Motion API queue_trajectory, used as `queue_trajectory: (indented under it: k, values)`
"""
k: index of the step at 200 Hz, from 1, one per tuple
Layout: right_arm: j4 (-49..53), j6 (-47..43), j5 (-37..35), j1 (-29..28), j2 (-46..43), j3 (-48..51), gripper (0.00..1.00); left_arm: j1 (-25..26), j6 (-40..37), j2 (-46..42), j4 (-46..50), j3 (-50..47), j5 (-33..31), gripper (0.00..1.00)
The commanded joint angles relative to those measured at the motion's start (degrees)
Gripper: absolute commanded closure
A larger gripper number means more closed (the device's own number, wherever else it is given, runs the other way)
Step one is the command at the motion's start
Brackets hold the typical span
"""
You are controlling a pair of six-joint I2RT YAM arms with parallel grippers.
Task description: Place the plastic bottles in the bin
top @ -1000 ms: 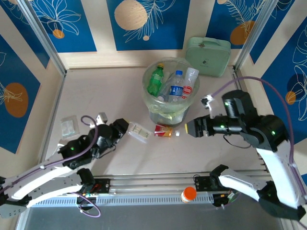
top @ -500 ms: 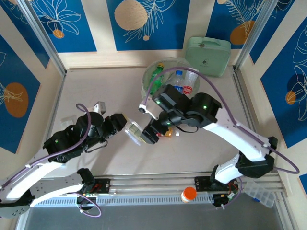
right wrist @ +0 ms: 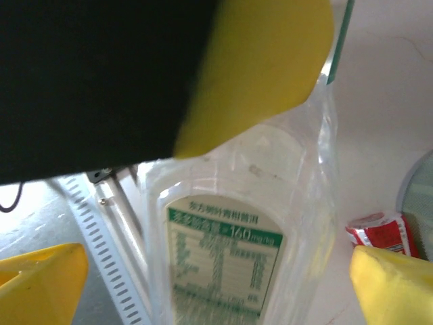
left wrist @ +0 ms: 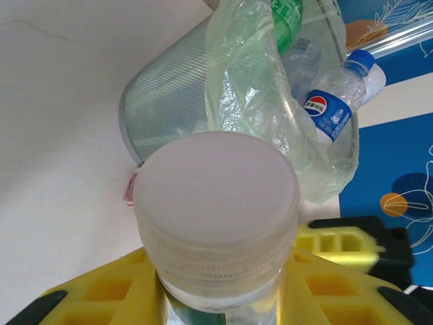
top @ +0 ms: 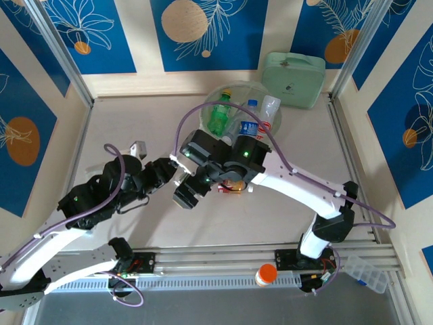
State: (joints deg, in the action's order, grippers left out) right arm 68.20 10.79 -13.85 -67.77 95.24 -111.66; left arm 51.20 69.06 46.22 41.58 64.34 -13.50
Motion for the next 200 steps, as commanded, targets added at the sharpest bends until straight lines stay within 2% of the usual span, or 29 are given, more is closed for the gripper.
queue_trajectory:
  k: [1, 41, 60, 81, 94, 108, 132, 150, 182, 200]
  values:
    - [1.53, 1.42, -5.58, -1.45, 1.51, -1.34, 0.02, -1.34, -0.46, -0.1, -0.84, 1.86, 1.75, 0.62]
    - [2.24, 0.6, -12.17, -2.22, 2.5, -2.51, 0.18, -2.24, -0.8, 0.88, -1.17, 2.39, 3.18, 0.62]
    - [1.91, 0.04, -12.85, -2.28, 2.17, -3.03, 0.25, -2.46, -0.97, 1.33, -1.66, 2.67, 3.87, 0.62]
    - [1.97, -0.08, -13.32, -2.28, 1.68, -4.0, 0.39, -2.58, -1.95, 2.13, -2.08, 3.65, 4.66, 0.59]
    - [1.91, -0.09, -13.47, -2.21, 1.24, -4.55, 0.41, -2.56, -2.72, 2.58, -2.48, 4.71, 4.95, 0.56]
    - [2.55, 0.15, -13.13, -2.02, 1.23, -6.08, 0.41, -2.53, -4.21, 2.74, -4.06, 5.54, 5.79, 0.49]
    - [6.64, 1.43, -13.82, -0.86, 2.52, -12.0, 0.41, -2.55, -9.36, 3.46, -7.25, 8.46, 7.37, 0.23]
    - [10.11, 2.5, -13.78, 1.72, 3.51, -17.44, 0.42, -2.59, -14.48, 2.99, -9.53, 10.88, 7.25, 0.11]
    - [12.1, 5.39, -13.53, 9.27, 3.22, -23.15, 0.45, -2.55, -22.29, 0.87, -8.2, 15.2, 2.84, 0.04]
    - [12.85, 9.79, -9.3, 16.28, 3.39, -25.63, 0.45, -2.58, -25.3, 0.28, -6.02, 16.79, 0.67, 0.03]
